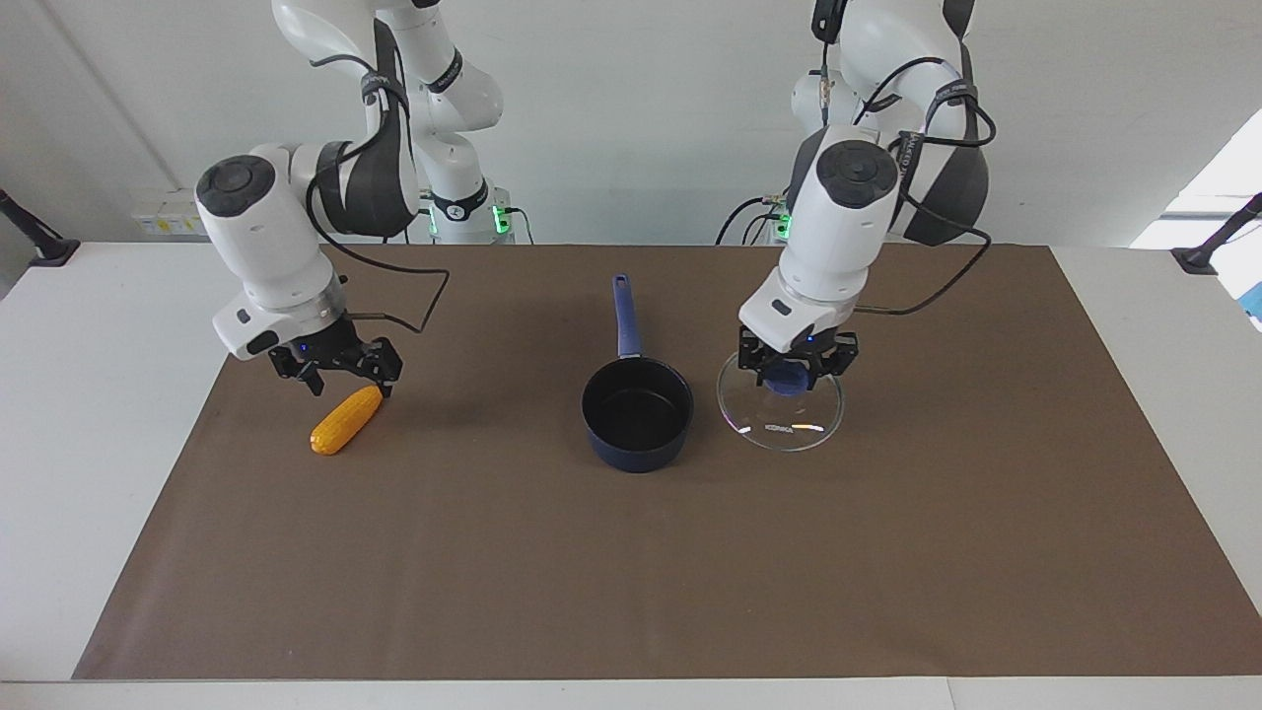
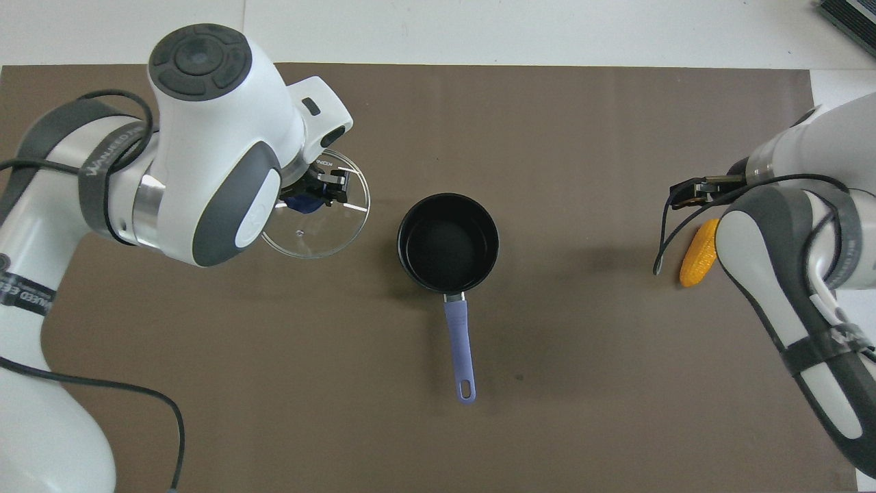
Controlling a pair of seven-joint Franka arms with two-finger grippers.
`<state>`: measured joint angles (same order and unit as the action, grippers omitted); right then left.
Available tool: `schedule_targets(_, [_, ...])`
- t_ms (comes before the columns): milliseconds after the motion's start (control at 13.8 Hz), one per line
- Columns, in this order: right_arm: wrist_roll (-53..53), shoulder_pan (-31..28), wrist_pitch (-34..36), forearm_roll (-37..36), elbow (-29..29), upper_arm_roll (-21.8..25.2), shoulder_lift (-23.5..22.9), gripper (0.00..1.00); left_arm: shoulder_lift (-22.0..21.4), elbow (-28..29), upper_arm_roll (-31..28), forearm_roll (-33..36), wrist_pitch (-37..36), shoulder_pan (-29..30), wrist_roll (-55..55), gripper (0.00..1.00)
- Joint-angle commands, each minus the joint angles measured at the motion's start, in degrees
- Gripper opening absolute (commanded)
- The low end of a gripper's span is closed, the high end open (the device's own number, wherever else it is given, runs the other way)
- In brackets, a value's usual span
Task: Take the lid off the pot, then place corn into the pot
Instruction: 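Lift the lid away with the left gripper while the right gripper grasps the corn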
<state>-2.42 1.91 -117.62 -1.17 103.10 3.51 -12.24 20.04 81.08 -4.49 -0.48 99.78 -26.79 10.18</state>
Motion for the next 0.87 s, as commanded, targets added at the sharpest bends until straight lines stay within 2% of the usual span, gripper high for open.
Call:
schedule_targets(0, [-1.5,-2.9,-3.8,-0.2,2.1,-0.1,-1.8,1.00,-3.9,5.8,0.6,0.1,1.5,4.3,-7.3,0.00])
schedule_targets(217, [-6.0,-3.8,-5.1,-0.2,3.4,0.0,-3.9,1.00,-7.1,13.5,0.7,0.1,8.1,9.4,-16.7,0.00])
schedule_targets(361, [-9.6,-3.8,-5.3,-0.3,6.1,0.1,-4.4,1.00,-8.4,16.5,0.6,0.0,10.3,11.8,-21.0,0.00])
schedule_targets(433, [-10.0,-4.3,-5.7,-0.5,7.6,0.2,-4.8,1.00,-8.9,17.3,0.7,0.0,10.4,13.0,-22.0,0.00])
schedule_targets(578, [-9.3,-7.0,-10.7,-0.8,10.9,0.1,-5.0,1.00,-10.5,20.9,0.7,0.0,12.4,15.5,-26.2,0.00])
schedule_targets(795, [-8.9,-7.5,-10.8,-1.1,11.2,0.2,-5.1,1.00,-12.6,26.7,0.7,0.0,17.2,19.7,-31.7,0.00])
